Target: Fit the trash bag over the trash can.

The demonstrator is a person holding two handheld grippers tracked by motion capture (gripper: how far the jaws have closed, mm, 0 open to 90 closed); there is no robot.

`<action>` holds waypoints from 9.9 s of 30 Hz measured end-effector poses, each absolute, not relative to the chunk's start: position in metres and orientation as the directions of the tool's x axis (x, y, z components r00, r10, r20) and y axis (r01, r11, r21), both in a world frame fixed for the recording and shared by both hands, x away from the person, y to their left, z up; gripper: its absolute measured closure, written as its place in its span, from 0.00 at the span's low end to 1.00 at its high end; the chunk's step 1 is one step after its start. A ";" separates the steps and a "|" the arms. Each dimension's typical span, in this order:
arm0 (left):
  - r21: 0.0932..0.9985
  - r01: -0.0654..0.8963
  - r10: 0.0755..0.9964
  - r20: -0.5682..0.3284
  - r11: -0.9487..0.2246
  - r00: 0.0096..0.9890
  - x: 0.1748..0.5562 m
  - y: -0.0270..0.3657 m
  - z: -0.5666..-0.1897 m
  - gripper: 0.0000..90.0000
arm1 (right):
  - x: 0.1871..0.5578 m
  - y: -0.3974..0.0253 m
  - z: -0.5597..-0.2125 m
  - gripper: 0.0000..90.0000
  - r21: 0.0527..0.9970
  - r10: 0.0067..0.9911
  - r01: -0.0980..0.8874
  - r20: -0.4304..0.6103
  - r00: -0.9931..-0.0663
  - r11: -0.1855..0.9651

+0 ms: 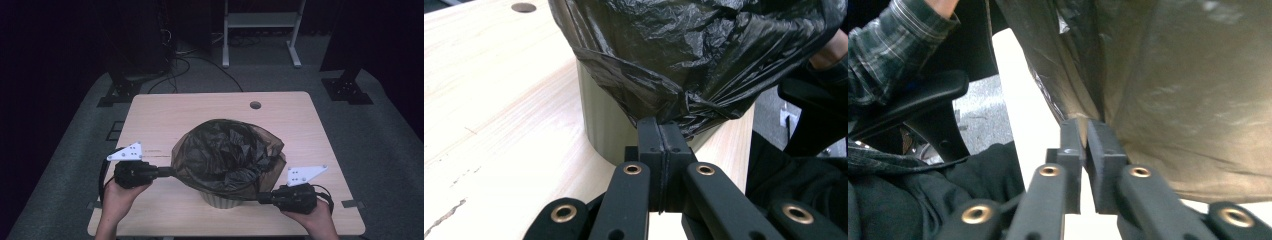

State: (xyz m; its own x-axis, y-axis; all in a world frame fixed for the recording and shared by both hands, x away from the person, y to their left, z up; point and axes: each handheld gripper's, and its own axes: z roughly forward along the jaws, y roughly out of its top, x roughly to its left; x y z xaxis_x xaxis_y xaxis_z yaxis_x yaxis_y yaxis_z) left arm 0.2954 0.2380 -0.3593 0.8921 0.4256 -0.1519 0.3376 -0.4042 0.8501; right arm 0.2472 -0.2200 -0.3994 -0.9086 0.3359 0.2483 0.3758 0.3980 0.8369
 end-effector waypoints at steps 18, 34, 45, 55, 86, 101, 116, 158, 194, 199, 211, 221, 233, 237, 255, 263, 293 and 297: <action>0.871 0.309 0.444 -0.121 -0.381 0.888 0.311 0.232 -0.349 1.00 | 0.253 -0.249 -0.320 0.79 0.929 0.389 0.246 0.126 -0.913 0.276; 0.872 0.316 0.466 -0.118 -0.374 0.877 0.333 0.229 -0.345 1.00 | 0.340 -0.246 -0.311 0.75 0.906 0.547 0.340 0.155 -0.823 0.254; 0.877 0.321 0.469 -0.129 -0.357 0.874 0.346 0.226 -0.345 1.00 | 0.355 -0.234 -0.319 1.00 0.890 0.548 0.365 0.168 -0.819 0.272; 0.877 0.332 0.482 -0.137 -0.346 0.865 0.363 0.224 -0.346 1.00 | 0.374 -0.240 -0.328 1.00 0.890 0.611 0.380 0.160 -0.775 0.250; 0.816 0.415 0.528 -0.164 -0.402 0.833 0.377 0.225 -0.390 1.00 | 0.396 -0.242 -0.400 1.00 0.821 0.679 0.502 0.207 -0.705 0.271; 0.802 0.443 0.545 -0.180 -0.401 0.819 0.377 0.229 -0.406 0.86 | 0.394 -0.244 -0.421 0.96 0.800 0.693 0.530 0.213 -0.689 0.281; 0.900 0.283 0.482 -0.097 -0.331 0.871 0.340 0.252 -0.362 0.31 | 0.352 -0.264 -0.371 0.48 0.881 0.614 0.389 0.154 -0.774 0.270; 0.865 0.233 0.220 -0.147 -0.445 0.964 0.344 0.217 -0.375 1.00 | 0.310 -0.248 -0.380 1.00 0.883 0.297 0.308 0.206 -0.932 0.354; 0.746 0.260 0.123 -0.235 -0.614 0.964 0.324 0.221 -0.409 1.00 | 0.296 -0.241 -0.422 1.00 0.738 0.286 0.365 0.239 -0.928 0.568; 0.710 0.290 0.161 -0.245 -0.642 0.956 0.327 0.224 -0.421 1.00 | 0.298 -0.238 -0.432 1.00 0.684 0.322 0.386 0.227 -0.919 0.619; 0.856 0.220 0.161 -0.162 -0.468 0.974 0.316 0.234 -0.380 0.55 | 0.294 -0.262 -0.396 0.51 0.813 0.356 0.363 0.208 -0.911 0.454; 0.874 0.188 0.146 -0.136 -0.448 0.980 0.313 0.211 -0.369 0.43 | 0.293 -0.267 -0.369 0.48 0.872 0.355 0.324 0.191 -0.915 0.367; 0.884 0.183 0.140 -0.135 -0.429 0.981 0.320 0.203 -0.367 1.00 | 0.292 -0.270 -0.360 0.55 0.900 0.353 0.300 0.182 -0.918 0.316; 0.846 0.204 0.130 -0.160 -0.492 0.978 0.320 0.200 -0.377 1.00 | 0.291 -0.270 -0.352 0.55 0.910 0.345 0.285 0.175 -0.922 0.300; 0.804 0.262 0.169 -0.202 -0.534 0.965 0.321 0.216 -0.402 0.82 | 0.293 -0.254 -0.329 0.52 0.932 0.334 0.235 0.136 -0.933 0.277; 0.828 0.271 0.216 -0.185 -0.491 0.959 0.312 0.227 -0.399 0.39 | 0.296 -0.250 -0.322 0.34 0.933 0.349 0.243 0.142 -0.926 0.264; 0.718 0.369 0.528 -0.003 -0.590 0.849 0.300 0.251 -0.472 0.00 | 0.320 -0.185 -0.291 0.00 0.910 0.342 0.145 0.004 -0.940 0.389; 0.703 0.380 0.544 0.012 -0.601 0.839 0.302 0.253 -0.482 0.00 | 0.324 -0.179 -0.292 0.00 0.902 0.337 0.142 -0.004 -0.941 0.409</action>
State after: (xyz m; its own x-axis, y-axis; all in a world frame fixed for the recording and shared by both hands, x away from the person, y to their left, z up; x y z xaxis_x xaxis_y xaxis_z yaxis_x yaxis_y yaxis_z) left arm 0.3019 0.2529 -0.4820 0.8392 0.5437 0.0121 0.3796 -0.6015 0.7029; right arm 0.3235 -0.1787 -0.2915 -0.9413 0.3375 -0.0042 0.1425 0.4086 0.9015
